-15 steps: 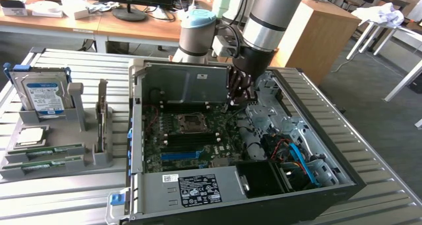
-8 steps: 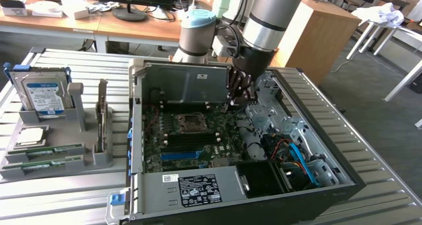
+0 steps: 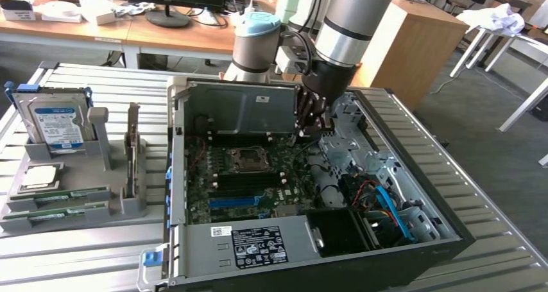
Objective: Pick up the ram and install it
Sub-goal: 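Press down the ram until it locks into place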
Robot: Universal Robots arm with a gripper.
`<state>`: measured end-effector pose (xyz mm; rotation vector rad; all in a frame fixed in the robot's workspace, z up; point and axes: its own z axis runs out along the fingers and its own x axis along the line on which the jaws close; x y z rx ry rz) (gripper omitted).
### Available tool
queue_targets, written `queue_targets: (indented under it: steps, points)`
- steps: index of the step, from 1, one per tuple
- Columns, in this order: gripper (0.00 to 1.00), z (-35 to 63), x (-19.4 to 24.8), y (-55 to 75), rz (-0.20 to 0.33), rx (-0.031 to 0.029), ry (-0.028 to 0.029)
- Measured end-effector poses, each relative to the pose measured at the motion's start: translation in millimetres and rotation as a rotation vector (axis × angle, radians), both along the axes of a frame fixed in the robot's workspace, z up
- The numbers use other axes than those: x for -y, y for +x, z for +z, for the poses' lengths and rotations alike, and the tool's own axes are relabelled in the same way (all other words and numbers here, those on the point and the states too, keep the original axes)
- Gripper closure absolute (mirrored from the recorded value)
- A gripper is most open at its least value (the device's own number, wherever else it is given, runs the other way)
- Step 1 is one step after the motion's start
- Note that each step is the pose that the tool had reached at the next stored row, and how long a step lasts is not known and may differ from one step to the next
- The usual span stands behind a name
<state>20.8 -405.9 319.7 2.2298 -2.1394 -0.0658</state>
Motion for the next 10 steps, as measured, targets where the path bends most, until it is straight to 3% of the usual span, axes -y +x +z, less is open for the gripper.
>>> queue_targets:
  steps: [10]
  points:
    - [0.9, 0.0, 0.0, 0.0, 0.0, 0.0, 0.0]
